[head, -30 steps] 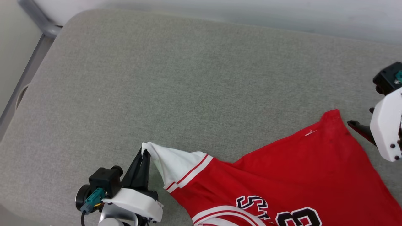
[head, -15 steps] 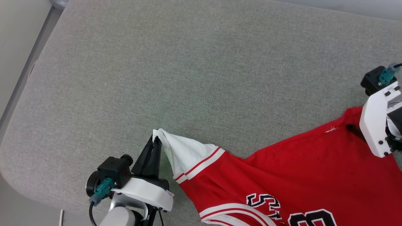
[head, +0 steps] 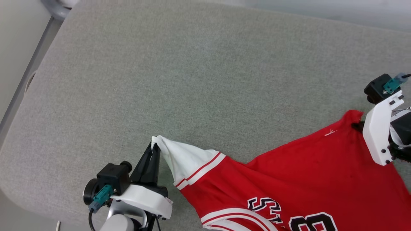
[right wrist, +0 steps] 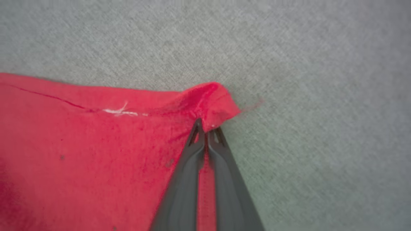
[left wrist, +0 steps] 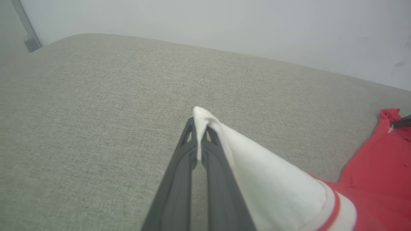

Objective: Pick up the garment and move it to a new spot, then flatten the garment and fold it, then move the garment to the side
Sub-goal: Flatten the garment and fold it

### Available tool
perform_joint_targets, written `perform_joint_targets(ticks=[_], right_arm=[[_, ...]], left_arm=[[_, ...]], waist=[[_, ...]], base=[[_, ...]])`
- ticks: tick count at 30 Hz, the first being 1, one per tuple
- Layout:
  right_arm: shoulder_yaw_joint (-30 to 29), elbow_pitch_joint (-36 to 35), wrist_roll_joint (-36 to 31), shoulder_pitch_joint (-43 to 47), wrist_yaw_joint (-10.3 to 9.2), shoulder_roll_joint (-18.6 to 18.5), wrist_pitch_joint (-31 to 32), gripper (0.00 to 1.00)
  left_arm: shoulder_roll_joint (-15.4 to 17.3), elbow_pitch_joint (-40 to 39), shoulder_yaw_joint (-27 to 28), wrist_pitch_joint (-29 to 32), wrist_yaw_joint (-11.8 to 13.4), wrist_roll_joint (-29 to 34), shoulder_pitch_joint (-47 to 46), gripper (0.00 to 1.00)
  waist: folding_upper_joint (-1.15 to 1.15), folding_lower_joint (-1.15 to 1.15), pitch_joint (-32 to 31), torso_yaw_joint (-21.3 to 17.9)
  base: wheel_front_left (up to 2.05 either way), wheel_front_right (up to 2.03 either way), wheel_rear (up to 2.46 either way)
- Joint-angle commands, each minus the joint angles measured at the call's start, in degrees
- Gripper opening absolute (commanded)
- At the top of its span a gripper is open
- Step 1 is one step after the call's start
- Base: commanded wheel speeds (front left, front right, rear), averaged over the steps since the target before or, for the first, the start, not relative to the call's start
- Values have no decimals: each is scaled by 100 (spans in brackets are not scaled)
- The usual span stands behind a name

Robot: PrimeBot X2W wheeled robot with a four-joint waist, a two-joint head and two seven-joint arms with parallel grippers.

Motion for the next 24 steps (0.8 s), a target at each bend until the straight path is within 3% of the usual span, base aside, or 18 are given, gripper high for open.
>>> perform_joint_targets(ticks=[1,15,24], right_arm=[[-7,35,72,-16,-9,-6,-163,0],[-595,-202,244,415,-9,204,-1873,0],[-1518,-776,29,505,-10,374,-2470,0]], left_arm=[[50,1,40,-42,1,20,63,0],[599,-645,298,202,53,140,-157,0],[889,-1172,455,518,-60,222,-1243,0]], waist=[[0,0,-208,-109],[0,0,-1205,-726],[0,0,-1403,-1000]], base=[[0,0,0],[0,0,0],[0,0,0]])
